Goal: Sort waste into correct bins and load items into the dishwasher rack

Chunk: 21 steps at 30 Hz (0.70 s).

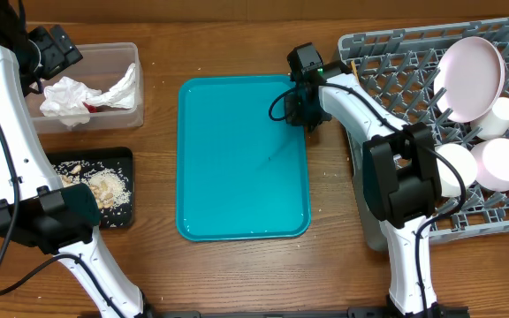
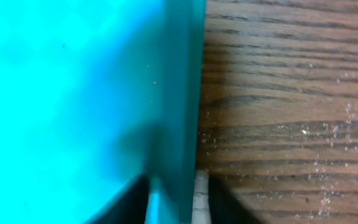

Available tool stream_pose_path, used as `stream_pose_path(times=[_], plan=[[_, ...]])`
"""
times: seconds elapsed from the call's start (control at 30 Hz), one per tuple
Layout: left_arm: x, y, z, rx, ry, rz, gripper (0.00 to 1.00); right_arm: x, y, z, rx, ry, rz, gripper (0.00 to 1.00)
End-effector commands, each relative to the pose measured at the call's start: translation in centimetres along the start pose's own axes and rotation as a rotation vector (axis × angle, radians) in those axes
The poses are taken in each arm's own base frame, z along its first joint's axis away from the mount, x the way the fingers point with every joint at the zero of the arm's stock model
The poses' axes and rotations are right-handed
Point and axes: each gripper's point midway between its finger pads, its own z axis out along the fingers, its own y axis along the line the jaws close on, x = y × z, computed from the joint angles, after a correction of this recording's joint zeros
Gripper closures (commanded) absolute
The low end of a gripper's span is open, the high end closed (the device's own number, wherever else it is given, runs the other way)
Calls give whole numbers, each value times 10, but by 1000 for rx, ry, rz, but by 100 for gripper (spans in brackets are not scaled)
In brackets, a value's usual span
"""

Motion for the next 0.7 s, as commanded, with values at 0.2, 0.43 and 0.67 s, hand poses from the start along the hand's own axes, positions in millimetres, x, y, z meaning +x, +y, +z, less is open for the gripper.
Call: stream_pose_path(times=[0.2, 0.43, 0.67], plan=[[0, 1, -15, 1, -29, -15, 0, 1, 12, -29, -48, 56, 25, 49], [0, 1, -15, 1, -29, -14, 0, -21, 25, -146, -105, -40, 46, 40], [0, 1, -15, 1, -29, -15, 0, 13, 13, -245, -104, -88, 93, 39]])
